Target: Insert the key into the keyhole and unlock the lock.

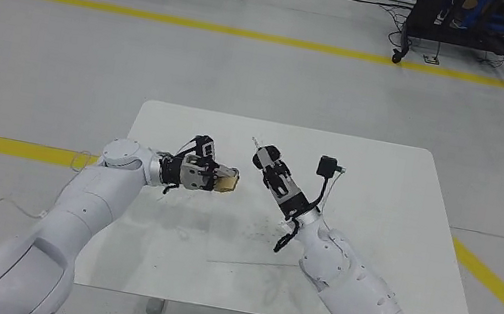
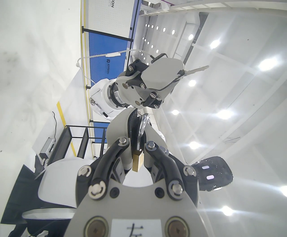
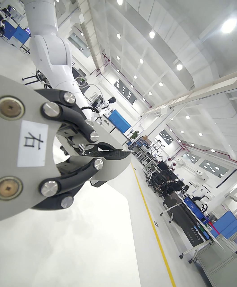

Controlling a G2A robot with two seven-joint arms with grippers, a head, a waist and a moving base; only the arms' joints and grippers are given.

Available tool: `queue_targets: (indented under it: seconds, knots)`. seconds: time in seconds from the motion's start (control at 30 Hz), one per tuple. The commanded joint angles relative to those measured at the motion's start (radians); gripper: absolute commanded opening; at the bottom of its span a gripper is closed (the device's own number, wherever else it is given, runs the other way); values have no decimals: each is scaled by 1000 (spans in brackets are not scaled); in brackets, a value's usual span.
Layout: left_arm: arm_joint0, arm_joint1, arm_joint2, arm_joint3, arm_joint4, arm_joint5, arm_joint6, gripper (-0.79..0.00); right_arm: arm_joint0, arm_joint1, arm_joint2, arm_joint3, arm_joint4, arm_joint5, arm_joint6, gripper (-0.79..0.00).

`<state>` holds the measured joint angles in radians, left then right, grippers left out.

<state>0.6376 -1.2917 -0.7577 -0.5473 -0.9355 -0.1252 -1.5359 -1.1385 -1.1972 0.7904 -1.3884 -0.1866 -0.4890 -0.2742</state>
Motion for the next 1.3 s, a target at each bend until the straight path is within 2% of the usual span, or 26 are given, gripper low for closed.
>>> queue_targets:
  seconds: [0.0, 0.2, 0.33, 0.4, 0.53, 0.6, 1.0, 1.1, 1.27]
  knots:
    - [-6, 1, 1, 6, 13, -17, 0, -785, -2, 0, 3, -1, 6, -3, -2, -785]
    - [-1, 0, 1, 4, 13, -12, 8, -785, -2, 0, 3, -1, 6, -3, -2, -785]
    - [43, 4, -6, -83, 31, 79, 157, -785, -16, 0, 6, -21, 27, -9, 22, -785]
    - [70, 11, -22, -136, 22, 127, 227, -785, -43, 5, 35, -49, -3, 53, 4, -785]
    - [118, 25, -53, -257, 28, 204, 372, -785, -141, 21, 88, -133, 79, 121, 78, -785]
    - [137, 33, -74, -304, 34, 223, 431, -785, -168, 27, 105, -158, 87, 121, 104, -785]
    - [137, 33, -74, -304, 34, 223, 431, -785, -172, 27, 104, -160, 92, 122, 103, -785]
    - [143, 39, -80, -333, 123, 205, 570, -785, -215, 26, 113, -214, 222, 111, 158, -785]
    - [167, 49, -101, -396, 188, 233, 684, -785, -275, 29, 139, -311, 373, 317, 250, -785]
